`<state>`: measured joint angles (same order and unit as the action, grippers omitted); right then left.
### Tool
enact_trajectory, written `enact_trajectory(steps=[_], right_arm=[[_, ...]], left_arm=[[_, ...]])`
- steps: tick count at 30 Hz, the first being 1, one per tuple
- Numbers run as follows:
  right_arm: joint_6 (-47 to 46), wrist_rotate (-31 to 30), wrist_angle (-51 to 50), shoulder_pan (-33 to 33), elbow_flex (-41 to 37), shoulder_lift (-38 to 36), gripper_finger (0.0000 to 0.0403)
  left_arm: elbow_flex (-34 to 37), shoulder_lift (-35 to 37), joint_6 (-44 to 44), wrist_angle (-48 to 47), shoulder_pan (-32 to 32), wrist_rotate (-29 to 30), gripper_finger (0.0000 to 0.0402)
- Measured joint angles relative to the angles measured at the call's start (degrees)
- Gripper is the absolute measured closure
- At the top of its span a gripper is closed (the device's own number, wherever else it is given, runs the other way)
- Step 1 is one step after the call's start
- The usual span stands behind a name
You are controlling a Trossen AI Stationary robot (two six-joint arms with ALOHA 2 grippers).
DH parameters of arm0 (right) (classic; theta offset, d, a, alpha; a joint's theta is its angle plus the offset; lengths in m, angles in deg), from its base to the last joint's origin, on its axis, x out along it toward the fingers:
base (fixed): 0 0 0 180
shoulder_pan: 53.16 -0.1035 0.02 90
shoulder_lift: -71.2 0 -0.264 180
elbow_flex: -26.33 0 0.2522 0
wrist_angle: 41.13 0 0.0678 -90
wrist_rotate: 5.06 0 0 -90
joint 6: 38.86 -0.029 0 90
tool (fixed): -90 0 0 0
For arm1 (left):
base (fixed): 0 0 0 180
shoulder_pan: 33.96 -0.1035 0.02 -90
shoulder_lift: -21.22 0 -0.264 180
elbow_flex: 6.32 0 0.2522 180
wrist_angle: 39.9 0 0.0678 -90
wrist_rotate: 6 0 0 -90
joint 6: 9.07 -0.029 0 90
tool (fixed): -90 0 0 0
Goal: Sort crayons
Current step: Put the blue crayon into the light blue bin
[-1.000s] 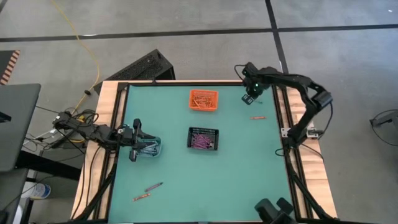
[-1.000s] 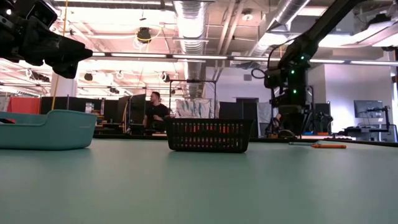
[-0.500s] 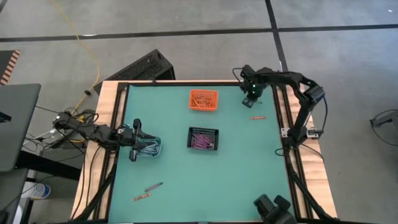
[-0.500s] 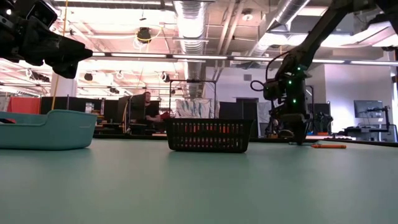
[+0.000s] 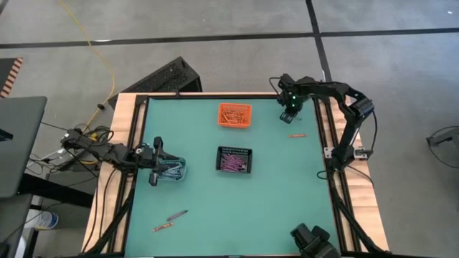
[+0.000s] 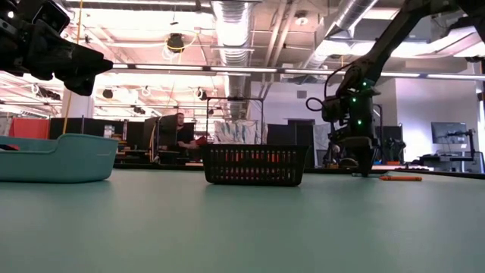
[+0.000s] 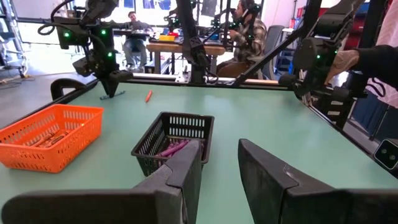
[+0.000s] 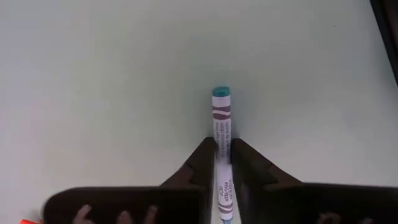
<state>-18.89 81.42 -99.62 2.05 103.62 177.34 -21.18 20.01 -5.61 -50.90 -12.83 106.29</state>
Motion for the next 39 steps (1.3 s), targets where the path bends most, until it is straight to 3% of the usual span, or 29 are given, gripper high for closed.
enact_trajectory(steps=[5,17,26,39], right_arm=[[-1.2,0.0,-0.1,-0.5,0.0,-0.1,0.0394],[-5.1,4.3,0.4,-7.2,-0.4,-10.8,0.0398],[-11.1,9.1,6.0,-20.0,-0.3,-18.2,0.0398],[-21.4,10.0,20.8,-40.5,-0.2,-16.7,0.0399]], left_arm=[[0.0,0.0,0.0,0.0,0.0,0.0,0.0306],[0.0,0.0,0.0,0.0,0.0,0.0,0.0306],[0.0,0.0,0.0,0.0,0.0,0.0,0.0306],[0.0,0.0,0.0,0.0,0.0,0.0,0.0306]])
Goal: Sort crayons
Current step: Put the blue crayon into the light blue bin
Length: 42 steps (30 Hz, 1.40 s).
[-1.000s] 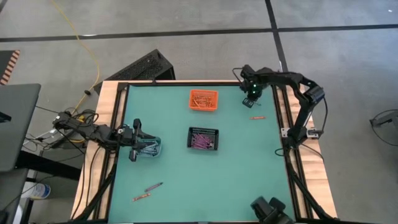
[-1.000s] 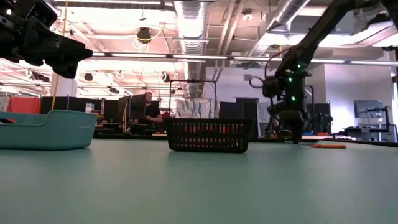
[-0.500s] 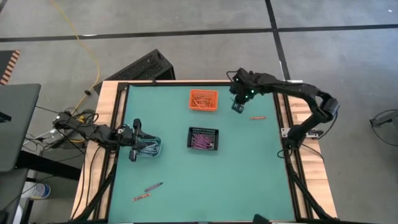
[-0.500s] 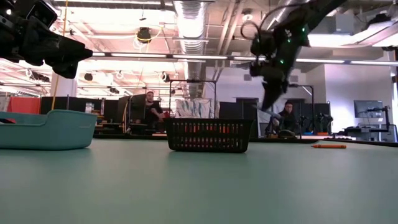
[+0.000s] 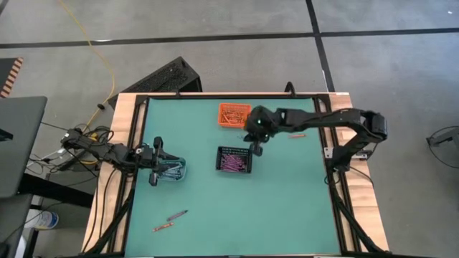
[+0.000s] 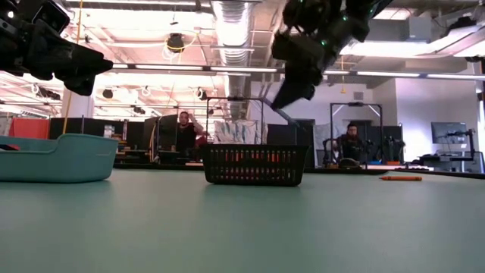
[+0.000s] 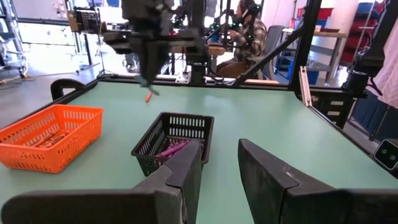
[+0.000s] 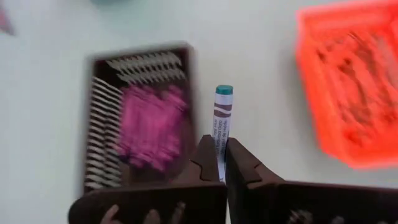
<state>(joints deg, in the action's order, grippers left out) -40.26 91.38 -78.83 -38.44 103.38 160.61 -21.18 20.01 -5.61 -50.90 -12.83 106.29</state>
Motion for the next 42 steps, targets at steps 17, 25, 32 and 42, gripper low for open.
enact_trajectory(steps=[17,25,32,42], right_arm=[[-5.5,-0.5,35.5,-14.6,0.1,6.1,0.0398],[-4.5,-0.4,49.4,-17.6,0.0,13.9,0.0398],[-4.6,-0.4,55.2,-17.9,0.1,16.4,0.0398],[-5.8,-0.4,60.8,-19.1,11.4,29.0,0.0398]], left_arm=[[0.0,0.0,0.0,0.0,0.0,0.0,0.0306],[0.0,0.0,0.0,0.0,0.0,0.0,0.0306],[0.0,0.0,0.0,0.0,0.0,0.0,0.0306],[0.0,0.0,0.0,0.0,0.0,0.0,0.0306]])
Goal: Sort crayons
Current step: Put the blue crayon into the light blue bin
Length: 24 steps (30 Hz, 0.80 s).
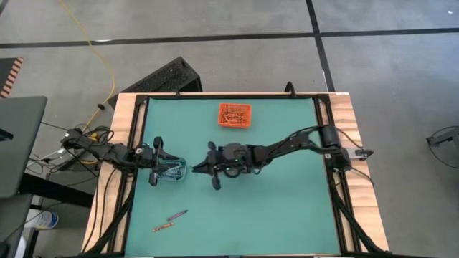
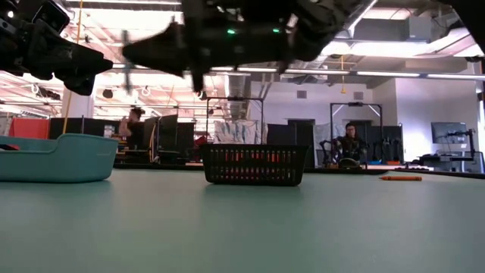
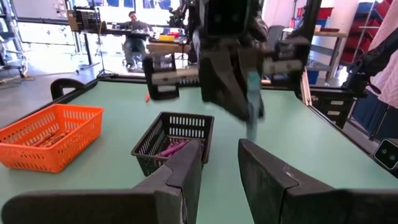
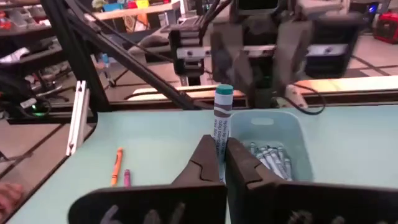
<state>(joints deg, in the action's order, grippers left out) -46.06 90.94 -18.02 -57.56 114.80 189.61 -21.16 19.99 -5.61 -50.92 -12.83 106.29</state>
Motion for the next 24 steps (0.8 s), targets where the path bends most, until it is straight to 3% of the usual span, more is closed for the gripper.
enact_trajectory(steps=[9,24], right_arm=[[0.1,0.0,-2.9,1.1,12.2,9.3,0.0398],[-1.0,-1.0,-4.0,5.1,12.1,10.3,0.0398]], left_arm=[[0.0,0.1,0.0,0.0,0.0,0.0,0.0306],[0.0,0.1,0.0,0.0,0.0,0.0,0.0306]])
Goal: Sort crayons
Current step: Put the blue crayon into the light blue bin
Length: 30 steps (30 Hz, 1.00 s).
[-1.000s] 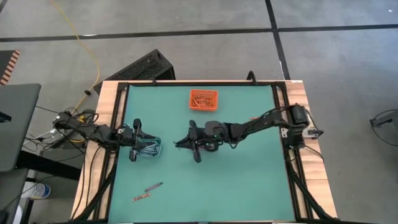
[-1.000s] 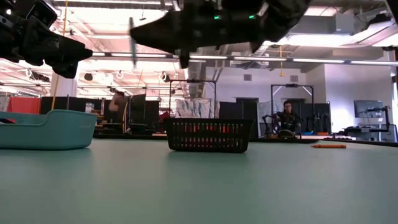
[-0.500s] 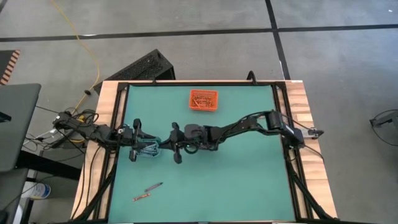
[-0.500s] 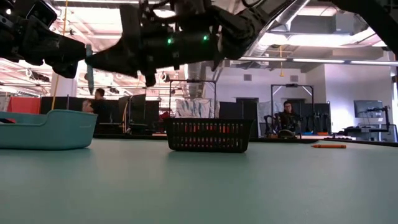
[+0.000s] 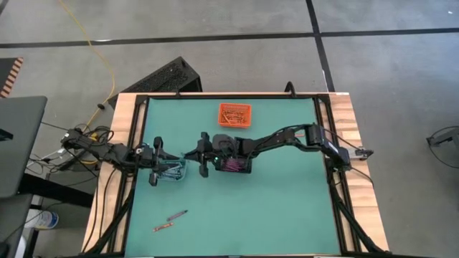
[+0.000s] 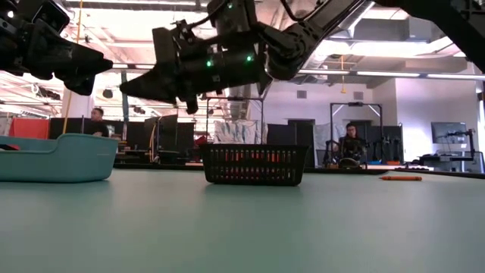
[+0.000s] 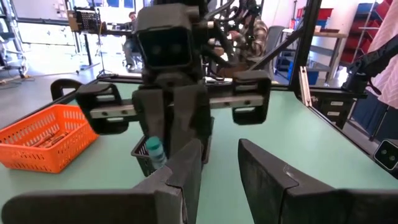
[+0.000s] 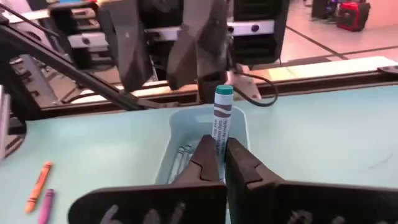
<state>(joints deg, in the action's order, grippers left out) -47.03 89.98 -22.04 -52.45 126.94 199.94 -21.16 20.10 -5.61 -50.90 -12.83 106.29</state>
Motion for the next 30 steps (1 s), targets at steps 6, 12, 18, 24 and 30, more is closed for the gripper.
enact_trajectory(steps=[6,12,18,24,30], right_arm=[[0.3,0.1,2.2,-1.4,0.0,0.0,0.0398],[0.7,-6.0,5.0,-2.1,0.0,0.0,0.0398],[-5.2,-9.0,5.6,0.8,0.0,0.0,0.0398],[-10.8,-9.2,6.0,0.8,0.0,0.1,0.0399],[-15.2,-9.4,7.4,-0.8,6.1,8.3,0.0399]], left_arm=[[0.0,0.0,0.0,0.0,0.0,0.0,0.0306],[0.0,0.0,0.0,0.0,0.0,0.0,0.0306],[0.0,0.0,0.0,0.0,0.0,0.0,0.0306],[0.0,0.0,0.0,0.0,0.0,0.0,0.0306],[0.0,0.0,0.0,0.0,0.0,0.0,0.0306]])
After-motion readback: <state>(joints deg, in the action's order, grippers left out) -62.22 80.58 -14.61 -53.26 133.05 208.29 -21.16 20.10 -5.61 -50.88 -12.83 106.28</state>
